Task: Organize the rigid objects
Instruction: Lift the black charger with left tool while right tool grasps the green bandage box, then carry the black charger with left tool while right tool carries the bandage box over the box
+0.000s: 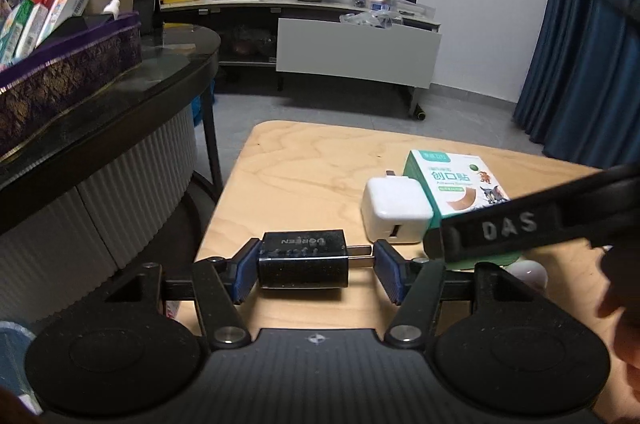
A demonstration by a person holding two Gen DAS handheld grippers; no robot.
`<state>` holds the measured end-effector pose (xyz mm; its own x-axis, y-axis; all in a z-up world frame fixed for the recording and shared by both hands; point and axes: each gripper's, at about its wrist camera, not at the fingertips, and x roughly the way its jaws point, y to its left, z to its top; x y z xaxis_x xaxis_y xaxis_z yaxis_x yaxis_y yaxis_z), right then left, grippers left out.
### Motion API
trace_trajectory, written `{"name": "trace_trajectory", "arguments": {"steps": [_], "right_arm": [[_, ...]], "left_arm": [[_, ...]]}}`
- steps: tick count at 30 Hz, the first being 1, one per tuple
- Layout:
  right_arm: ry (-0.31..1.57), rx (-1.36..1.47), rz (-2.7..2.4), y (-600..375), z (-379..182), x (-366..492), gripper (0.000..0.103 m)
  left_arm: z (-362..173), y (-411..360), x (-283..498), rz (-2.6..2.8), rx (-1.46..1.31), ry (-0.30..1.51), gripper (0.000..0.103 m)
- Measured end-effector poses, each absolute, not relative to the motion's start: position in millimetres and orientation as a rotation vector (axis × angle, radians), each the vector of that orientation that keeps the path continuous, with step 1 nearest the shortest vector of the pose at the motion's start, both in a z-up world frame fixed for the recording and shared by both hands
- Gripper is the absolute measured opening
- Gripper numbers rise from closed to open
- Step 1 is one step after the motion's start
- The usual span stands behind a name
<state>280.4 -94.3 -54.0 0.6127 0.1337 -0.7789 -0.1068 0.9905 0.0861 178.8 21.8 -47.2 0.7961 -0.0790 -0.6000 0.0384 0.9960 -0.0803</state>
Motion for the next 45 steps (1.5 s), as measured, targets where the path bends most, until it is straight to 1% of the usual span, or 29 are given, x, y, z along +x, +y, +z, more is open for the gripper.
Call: {"name": "trace_trajectory", "arguments": {"steps": [2, 4, 6, 12, 17, 21, 29, 37, 45], "right_arm": [[0.893, 0.035, 0.123, -97.3, -55.9, 288.2, 0.095], [0.887, 0.017, 0.126, -97.5, -56.2, 294.2, 0.095], [0.869, -0.019, 0.123, -95.7, -55.9, 297.5, 0.084], [0.832, -0.004, 0.108, -109.1, -48.0, 277.1, 0.084], [0.746, -0.007, 0.095, -127.4, -17.0, 239.4, 0.084], [0.69, 0.023, 0.083, -145.6, 7.7, 205.4, 0.084], [0.616, 0.049, 0.033, -185.6, 31.0, 120.2, 0.084], [0.548, 0.123, -0.058, -242.6, 45.1, 42.3, 0.084], [0.474, 0.133, -0.143, -288.8, 53.6, -23.9, 0.084]], "left_arm": [[-46.8, 21.5, 177.8, -0.057, -0.059, 0.641, 0.061], [-47.2, 22.1, 178.6, -0.057, -0.065, 0.638, 0.061], [-47.9, 22.2, 178.9, -0.056, -0.073, 0.64, 0.061], [-42.7, 19.7, 173.7, -0.064, -0.064, 0.626, 0.061], [-28.5, 15.5, 160.9, -0.083, -0.054, 0.597, 0.061], [-7.6, 8.7, 146.0, -0.105, -0.048, 0.563, 0.061], [31.4, -26.6, 99.1, -0.176, -0.035, 0.49, 0.061], [39.9, -86.5, 49.6, -0.293, -0.011, 0.479, 0.061], [40.0, -133.9, 22.8, -0.387, -0.002, 0.487, 0.061]]}}
